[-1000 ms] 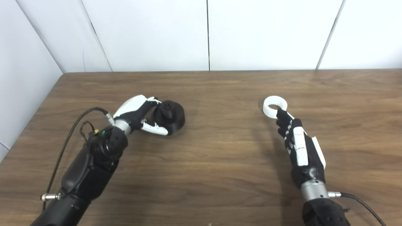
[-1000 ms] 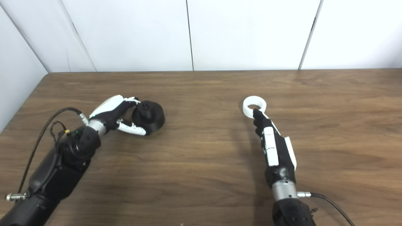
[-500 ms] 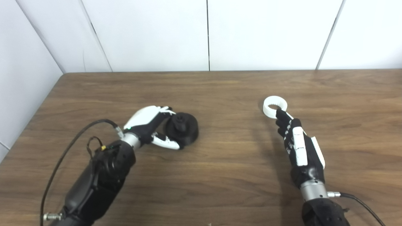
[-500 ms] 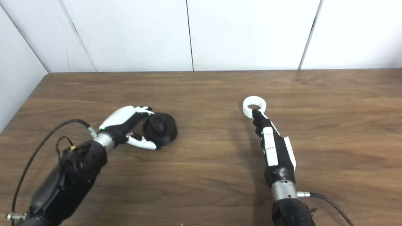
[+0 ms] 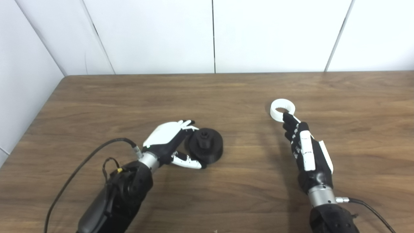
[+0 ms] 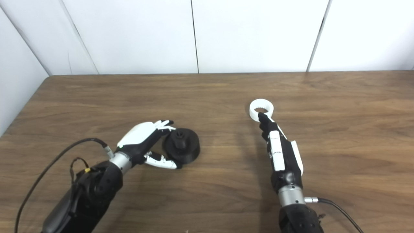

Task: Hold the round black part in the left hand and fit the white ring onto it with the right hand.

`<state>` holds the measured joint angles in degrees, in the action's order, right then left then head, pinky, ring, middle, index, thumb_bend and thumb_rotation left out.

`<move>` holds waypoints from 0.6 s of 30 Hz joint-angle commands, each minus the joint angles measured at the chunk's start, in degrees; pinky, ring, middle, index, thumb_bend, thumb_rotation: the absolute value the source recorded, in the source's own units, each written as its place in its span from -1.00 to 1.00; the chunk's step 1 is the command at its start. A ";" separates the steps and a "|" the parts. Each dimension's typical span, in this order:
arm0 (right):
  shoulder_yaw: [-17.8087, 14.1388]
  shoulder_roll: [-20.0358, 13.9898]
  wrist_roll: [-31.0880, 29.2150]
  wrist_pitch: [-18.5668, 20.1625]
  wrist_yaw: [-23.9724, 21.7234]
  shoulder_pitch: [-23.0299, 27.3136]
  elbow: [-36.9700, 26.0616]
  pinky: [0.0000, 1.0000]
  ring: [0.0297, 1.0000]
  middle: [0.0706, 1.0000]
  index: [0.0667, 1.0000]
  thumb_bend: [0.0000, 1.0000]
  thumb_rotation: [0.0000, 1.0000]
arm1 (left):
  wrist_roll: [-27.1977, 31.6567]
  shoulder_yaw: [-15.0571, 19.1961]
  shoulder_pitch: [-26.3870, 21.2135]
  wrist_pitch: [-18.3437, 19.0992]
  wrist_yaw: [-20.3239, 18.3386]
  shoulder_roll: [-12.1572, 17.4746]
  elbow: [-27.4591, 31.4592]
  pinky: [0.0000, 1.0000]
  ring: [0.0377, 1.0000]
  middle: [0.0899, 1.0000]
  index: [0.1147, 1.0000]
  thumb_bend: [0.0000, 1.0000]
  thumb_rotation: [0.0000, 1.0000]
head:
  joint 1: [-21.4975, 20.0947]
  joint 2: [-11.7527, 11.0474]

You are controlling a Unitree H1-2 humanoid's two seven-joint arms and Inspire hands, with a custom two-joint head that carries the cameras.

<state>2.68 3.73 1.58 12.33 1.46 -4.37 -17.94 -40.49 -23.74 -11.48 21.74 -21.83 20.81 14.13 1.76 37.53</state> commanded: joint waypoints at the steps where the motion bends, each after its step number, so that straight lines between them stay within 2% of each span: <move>1: 0.27 0.12 0.11 -1.65 -0.01 -2.83 -1.50 0.90 0.86 0.80 0.70 0.13 1.00 | -0.69 -1.05 0.25 -1.60 -0.17 -0.75 1.43 0.95 1.00 0.97 0.51 0.51 -0.28 | 0.03 0.07; 12: 0.30 0.39 0.57 -1.46 0.47 -2.72 -1.86 0.88 0.84 0.79 0.70 0.12 1.00 | -3.64 -3.23 2.82 0.19 -1.62 -3.90 5.07 0.82 1.00 0.96 0.51 0.55 -0.31 | -0.45 0.44; 18: 0.35 0.34 0.54 -0.74 0.74 -2.70 -2.41 0.89 0.86 0.79 0.70 0.10 1.00 | -4.08 -3.00 3.88 -0.77 -1.56 -4.60 5.74 0.93 1.00 0.97 0.53 0.55 -0.33 | -0.37 0.61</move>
<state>2.84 3.87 2.06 12.51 2.38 -4.38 -17.96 -44.61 -26.51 -7.93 21.54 -22.42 16.20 18.71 1.32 38.06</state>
